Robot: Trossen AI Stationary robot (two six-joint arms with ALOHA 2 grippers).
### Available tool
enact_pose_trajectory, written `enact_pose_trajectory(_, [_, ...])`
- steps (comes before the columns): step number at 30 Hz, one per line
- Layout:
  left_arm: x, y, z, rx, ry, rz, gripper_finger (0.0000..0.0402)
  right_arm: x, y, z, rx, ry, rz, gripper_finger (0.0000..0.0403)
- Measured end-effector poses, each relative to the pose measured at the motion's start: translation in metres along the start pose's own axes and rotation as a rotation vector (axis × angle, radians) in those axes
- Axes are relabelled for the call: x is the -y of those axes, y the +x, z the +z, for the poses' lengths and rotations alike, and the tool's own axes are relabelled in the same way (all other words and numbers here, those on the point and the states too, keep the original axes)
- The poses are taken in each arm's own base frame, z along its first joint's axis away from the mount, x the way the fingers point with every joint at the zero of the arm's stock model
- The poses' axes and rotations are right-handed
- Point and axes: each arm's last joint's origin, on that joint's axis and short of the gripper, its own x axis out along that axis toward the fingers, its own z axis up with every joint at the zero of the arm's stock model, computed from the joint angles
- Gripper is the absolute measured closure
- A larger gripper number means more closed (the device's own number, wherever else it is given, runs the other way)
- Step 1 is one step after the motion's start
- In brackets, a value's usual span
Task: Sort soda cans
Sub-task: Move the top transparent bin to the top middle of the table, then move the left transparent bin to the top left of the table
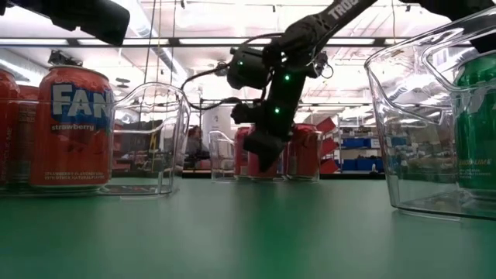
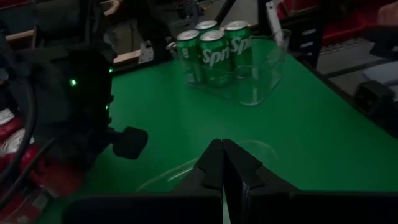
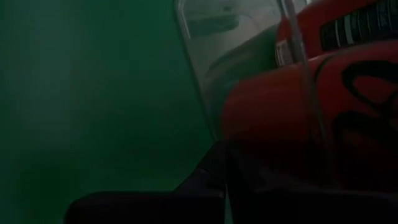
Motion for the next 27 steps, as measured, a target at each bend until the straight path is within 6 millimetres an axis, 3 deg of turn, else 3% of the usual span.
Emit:
enact_pose_trajectory(8, [0.003,0.012,-0.002,-0.077,-0.027,0.020,0.0401,0.013,-0.006,0.000,-0.004,-0.013,-0.005,0.0403])
enact_pose_trajectory(14, [0.019,0.029,0.023,-0.254,-0.032,-0.056,0.0401,0.006,-0.047,0.004,0.073,-0.007,0.020,0.0403])
enact_pose_trajectory(19, [0.045,0.046,0.046,-0.441,-0.118,-0.225,0.0401,-0.009,-0.089,0.002,0.148,-0.005,0.063,0.0403])
enact_pose_trajectory(24, [0.079,0.068,0.032,-0.777,-0.169,-0.260,0.0401,-0.021,-0.121,-0.001,0.219,-0.039,0.102,0.0403])
enact_pose_trajectory(27, [0.092,0.081,0.023,-0.889,-0.175,-0.245,0.0401,-0.022,-0.131,-0.001,0.244,-0.043,0.111,0.0403])
